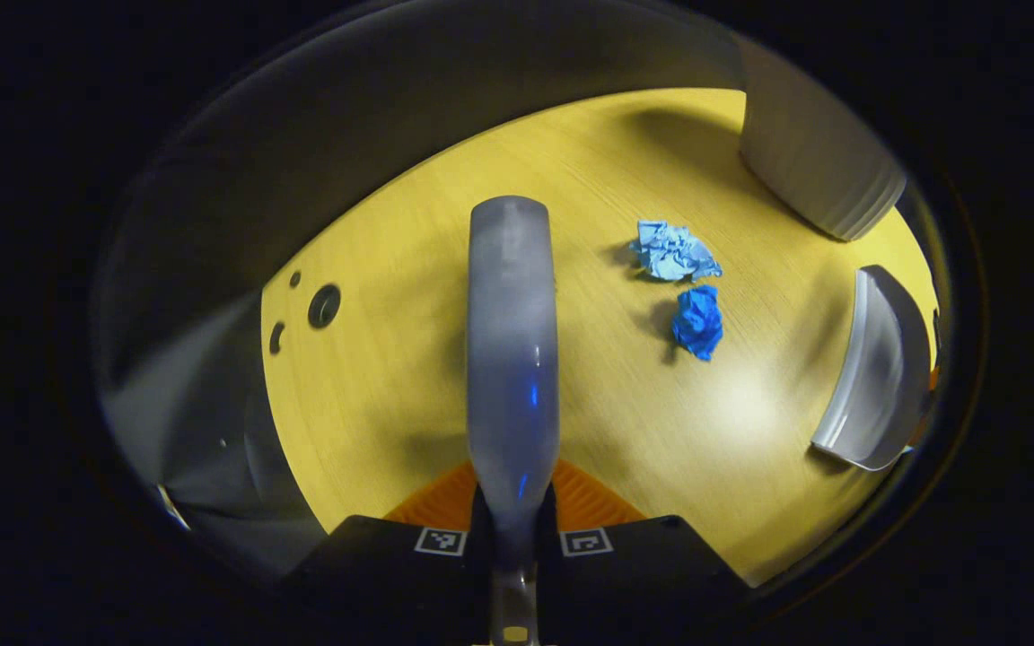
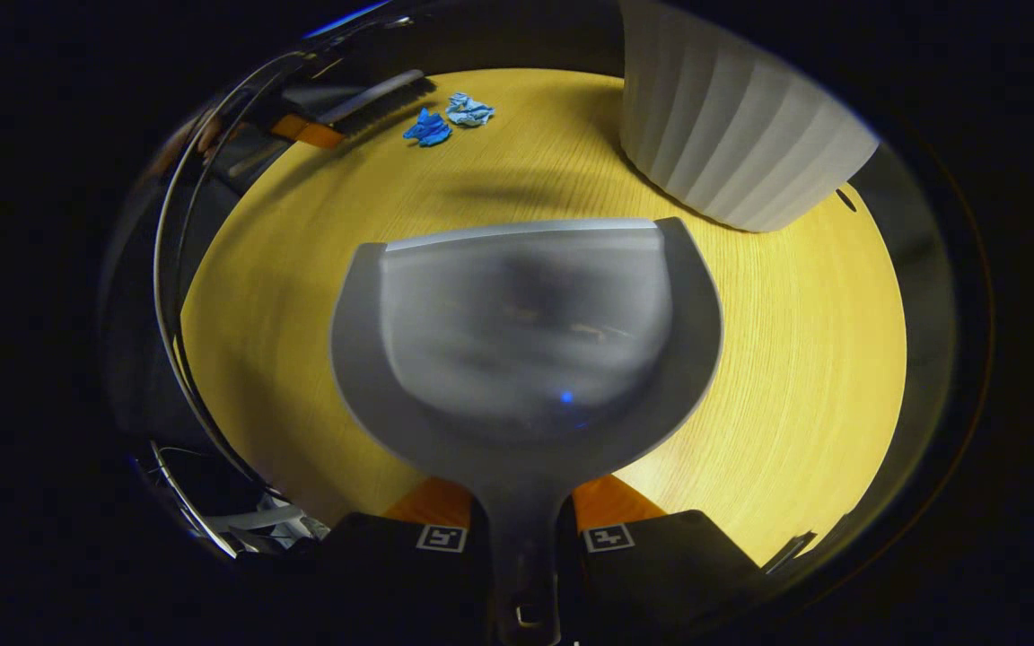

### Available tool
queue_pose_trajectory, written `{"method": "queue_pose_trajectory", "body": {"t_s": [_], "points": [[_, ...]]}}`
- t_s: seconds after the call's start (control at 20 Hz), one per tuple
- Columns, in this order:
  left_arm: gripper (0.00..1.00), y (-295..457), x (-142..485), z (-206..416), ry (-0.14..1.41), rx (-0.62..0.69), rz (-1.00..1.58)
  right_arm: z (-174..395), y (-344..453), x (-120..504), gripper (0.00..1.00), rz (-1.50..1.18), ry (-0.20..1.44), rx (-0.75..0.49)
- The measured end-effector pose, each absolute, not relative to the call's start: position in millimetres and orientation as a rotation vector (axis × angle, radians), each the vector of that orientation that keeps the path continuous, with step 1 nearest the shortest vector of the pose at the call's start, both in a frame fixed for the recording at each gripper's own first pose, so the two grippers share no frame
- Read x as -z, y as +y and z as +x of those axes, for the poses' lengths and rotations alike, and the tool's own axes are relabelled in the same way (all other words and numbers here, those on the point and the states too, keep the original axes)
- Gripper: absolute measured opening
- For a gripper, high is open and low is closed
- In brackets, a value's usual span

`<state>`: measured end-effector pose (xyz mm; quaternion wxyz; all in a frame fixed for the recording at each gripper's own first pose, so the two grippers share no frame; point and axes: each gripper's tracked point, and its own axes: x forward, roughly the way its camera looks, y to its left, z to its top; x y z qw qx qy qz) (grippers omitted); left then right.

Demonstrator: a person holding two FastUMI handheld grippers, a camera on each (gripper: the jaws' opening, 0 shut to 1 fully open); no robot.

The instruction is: Pick up the small broom and dustpan from the desktop, sweep the trash into the dustpan with the broom, and then empty the trash into the garbage bin.

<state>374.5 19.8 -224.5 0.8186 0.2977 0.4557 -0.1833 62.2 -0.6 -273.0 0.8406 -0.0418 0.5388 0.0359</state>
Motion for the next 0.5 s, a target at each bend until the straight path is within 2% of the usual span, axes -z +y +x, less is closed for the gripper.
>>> {"method": "queue_pose_trajectory", "body": {"t_s": [0.3,0.5], "points": [[0.23,-26.1,232.0,396.4,0.962,0.553,0.816,68.9,-3.9,271.9,0.32,-0.102,1.139,-0.088],[0.24,-55.9,237.8,372.8,0.99,0.684,0.81,72.0,-5.6,270.0,0.32,-0.125,1.138,-0.107]]}}
